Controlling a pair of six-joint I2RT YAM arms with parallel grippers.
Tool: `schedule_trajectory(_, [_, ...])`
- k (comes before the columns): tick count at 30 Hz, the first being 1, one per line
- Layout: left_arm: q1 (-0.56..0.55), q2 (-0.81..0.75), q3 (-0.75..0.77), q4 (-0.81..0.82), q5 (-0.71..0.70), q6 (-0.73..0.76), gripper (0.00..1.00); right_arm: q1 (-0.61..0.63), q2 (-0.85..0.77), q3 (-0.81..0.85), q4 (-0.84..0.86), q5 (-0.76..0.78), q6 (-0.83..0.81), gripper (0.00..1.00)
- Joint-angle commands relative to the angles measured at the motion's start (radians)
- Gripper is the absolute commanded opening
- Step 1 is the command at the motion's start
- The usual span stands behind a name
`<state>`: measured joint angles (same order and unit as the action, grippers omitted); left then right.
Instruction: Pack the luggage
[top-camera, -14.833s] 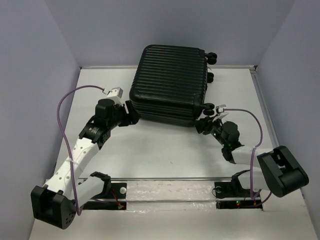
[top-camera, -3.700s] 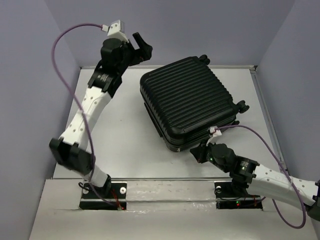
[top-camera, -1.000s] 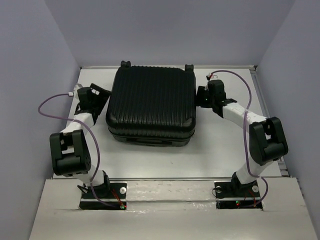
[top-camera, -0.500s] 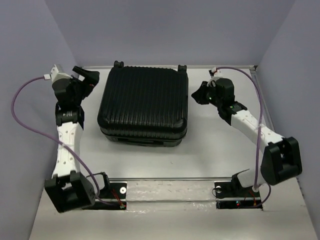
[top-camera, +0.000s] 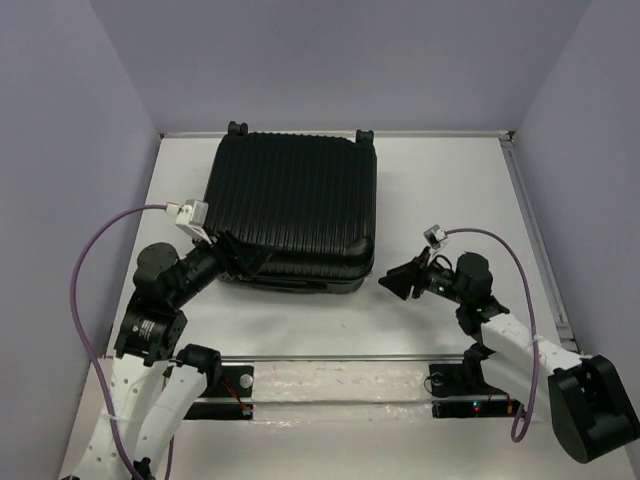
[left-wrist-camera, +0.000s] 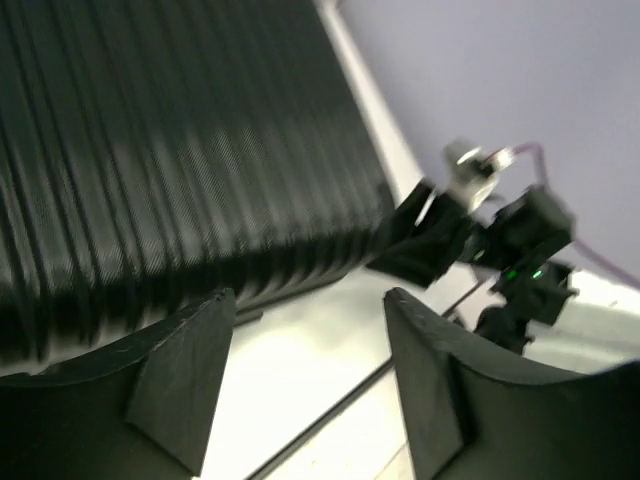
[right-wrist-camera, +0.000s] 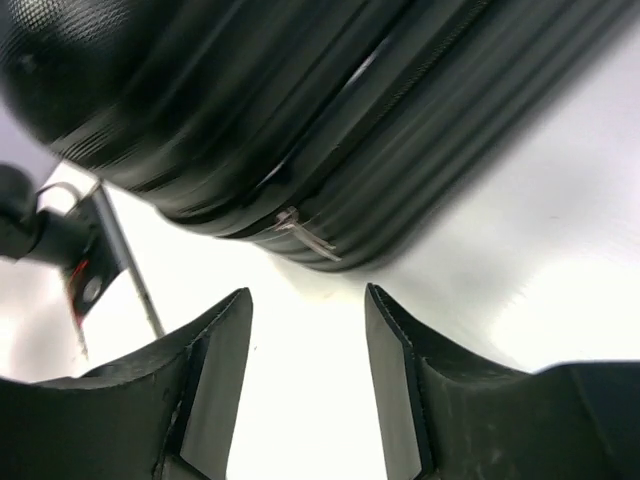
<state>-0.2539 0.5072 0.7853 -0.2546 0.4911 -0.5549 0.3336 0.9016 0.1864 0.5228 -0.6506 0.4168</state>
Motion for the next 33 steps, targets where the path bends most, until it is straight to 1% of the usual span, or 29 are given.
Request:
schedule_trajectory(1, [-0.042, -0.009, -0.038, -0.159, -0.073, 0.065, 0.79, 0.010, 0.058, -0.011, 0.299, -0.145, 0.036, 0.56])
schedule_trajectory(2, [-0.042, -0.009, -0.040, -0.166, -0.116, 0.070, 0.83, 0.010, 0.075, -0.011, 0.305, -0.147, 0.028, 0.57])
schedule_trajectory(3, [-0.042, -0.012, -0.040, -0.167, -0.158, 0.070, 0.92, 0.010, 0.094, -0.011, 0.327, -0.149, 0.024, 0.57])
schedule_trajectory(5, [-0.042, -0.006, -0.006, -0.166, -0.287, 0.070, 0.99, 0.010, 0.161, 0.001, 0.359, -0.175, 0.016, 0.58])
schedule_trajectory(6, [-0.042, 0.005, 0.012, -0.173, -0.337, 0.079, 0.99, 0.010, 0.180, 0.010, 0.367, -0.182, 0.011, 0.59])
schedule_trajectory(7, [-0.042, 0.017, 0.031, -0.182, -0.421, 0.102, 0.99, 0.010, 0.210, 0.018, 0.381, -0.182, 0.011, 0.59])
schedule_trajectory(8, [-0.042, 0.058, 0.070, -0.190, -0.449, 0.116, 0.99, 0.010, 0.224, 0.028, 0.379, -0.190, 0.004, 0.59])
schedule_trajectory(11, [-0.041, 0.137, 0.124, -0.233, -0.546, 0.157, 0.99, 0.019, 0.288, 0.065, 0.370, -0.227, -0.007, 0.59])
schedule_trajectory(13, [-0.032, 0.151, 0.144, -0.242, -0.607, 0.176, 0.99, 0.038, 0.324, 0.067, 0.413, -0.222, -0.001, 0.59])
schedule_trajectory(16, [0.002, 0.171, 0.161, -0.262, -0.649, 0.181, 0.99, 0.050, 0.364, 0.088, 0.428, -0.219, -0.001, 0.58])
schedule_trajectory(18, [0.030, 0.197, 0.166, -0.264, -0.649, 0.196, 0.99, 0.076, 0.393, 0.113, 0.436, -0.208, -0.009, 0.57])
schedule_trajectory(20, [0.088, 0.218, 0.172, -0.267, -0.509, 0.210, 0.99, 0.090, 0.408, 0.127, 0.424, -0.187, -0.024, 0.54])
schedule_trajectory(21, [0.097, 0.215, 0.173, -0.271, -0.415, 0.201, 0.99, 0.102, 0.419, 0.131, 0.424, -0.181, -0.026, 0.51])
schedule_trajectory(22, [0.097, 0.199, 0.166, -0.267, -0.290, 0.185, 0.98, 0.111, 0.424, 0.133, 0.424, -0.178, -0.027, 0.48])
schedule_trajectory(23, [0.090, 0.154, 0.158, -0.247, -0.236, 0.170, 0.96, 0.111, 0.428, 0.134, 0.421, -0.169, -0.029, 0.43])
schedule_trajectory(24, [0.081, 0.139, 0.149, -0.248, -0.165, 0.158, 0.92, 0.111, 0.431, 0.133, 0.418, -0.156, -0.030, 0.41])
schedule_trajectory(25, [0.067, 0.131, 0.138, -0.256, -0.139, 0.145, 0.90, 0.122, 0.433, 0.130, 0.421, -0.146, -0.032, 0.38])
schedule_trajectory(26, [0.045, 0.120, 0.123, -0.265, -0.113, 0.141, 0.87, 0.122, 0.436, 0.130, 0.421, -0.126, -0.030, 0.33])
schedule_trajectory(27, [-0.002, 0.117, 0.067, -0.265, -0.094, 0.132, 0.85, 0.122, 0.438, 0.131, 0.421, -0.116, -0.029, 0.31])
schedule_trajectory(28, [-0.031, 0.114, 0.031, -0.247, -0.086, 0.122, 0.84, 0.122, 0.438, 0.131, 0.421, -0.107, -0.027, 0.26])
schedule_trajectory(29, [-0.100, 0.106, -0.039, -0.230, -0.095, 0.093, 0.84, 0.122, 0.435, 0.130, 0.421, -0.086, -0.026, 0.21])
schedule_trajectory(30, [-0.138, 0.100, -0.067, -0.209, -0.109, 0.069, 0.85, 0.122, 0.431, 0.127, 0.422, -0.077, -0.024, 0.17])
schedule_trajectory(31, [-0.178, 0.096, -0.093, -0.146, -0.127, 0.020, 0.86, 0.122, 0.422, 0.119, 0.422, -0.070, -0.021, 0.14])
schedule_trajectory(32, [-0.250, 0.102, -0.121, -0.117, -0.158, -0.002, 0.87, 0.131, 0.419, 0.116, 0.425, -0.055, -0.019, 0.12])
schedule_trajectory(33, [-0.281, 0.114, -0.127, -0.091, -0.178, -0.016, 0.88, 0.131, 0.415, 0.111, 0.424, -0.044, -0.016, 0.10])
